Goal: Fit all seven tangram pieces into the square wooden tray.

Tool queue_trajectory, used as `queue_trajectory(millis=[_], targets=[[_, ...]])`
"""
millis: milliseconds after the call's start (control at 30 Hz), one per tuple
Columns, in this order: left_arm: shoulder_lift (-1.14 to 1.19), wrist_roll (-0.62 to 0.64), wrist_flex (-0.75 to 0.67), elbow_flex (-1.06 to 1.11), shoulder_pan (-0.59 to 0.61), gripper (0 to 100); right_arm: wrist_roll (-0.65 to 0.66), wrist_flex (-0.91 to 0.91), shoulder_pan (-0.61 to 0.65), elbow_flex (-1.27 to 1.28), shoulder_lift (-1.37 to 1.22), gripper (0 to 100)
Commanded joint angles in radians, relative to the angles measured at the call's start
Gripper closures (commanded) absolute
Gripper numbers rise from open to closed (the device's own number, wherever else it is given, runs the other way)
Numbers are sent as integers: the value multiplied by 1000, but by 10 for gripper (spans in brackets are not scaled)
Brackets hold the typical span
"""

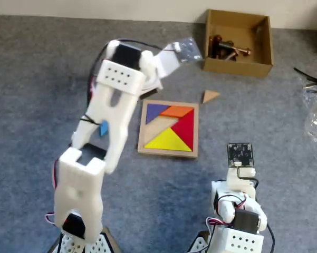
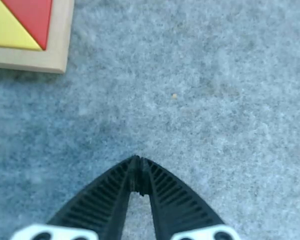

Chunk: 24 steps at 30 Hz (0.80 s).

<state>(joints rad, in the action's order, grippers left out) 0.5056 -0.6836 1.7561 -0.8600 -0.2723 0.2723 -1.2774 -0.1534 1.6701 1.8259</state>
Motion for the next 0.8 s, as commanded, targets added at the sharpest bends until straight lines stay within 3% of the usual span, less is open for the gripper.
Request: queue_trajectory(millis=[0, 467, 767], targets=[[-166, 6, 6, 110, 53, 993, -8, 27, 2, 108, 8, 993], [-361, 8, 5, 423, 403, 992, -11, 27, -41, 105, 8, 993], [-352, 8, -2, 490, 481, 989, -103, 30, -41, 108, 10, 990]])
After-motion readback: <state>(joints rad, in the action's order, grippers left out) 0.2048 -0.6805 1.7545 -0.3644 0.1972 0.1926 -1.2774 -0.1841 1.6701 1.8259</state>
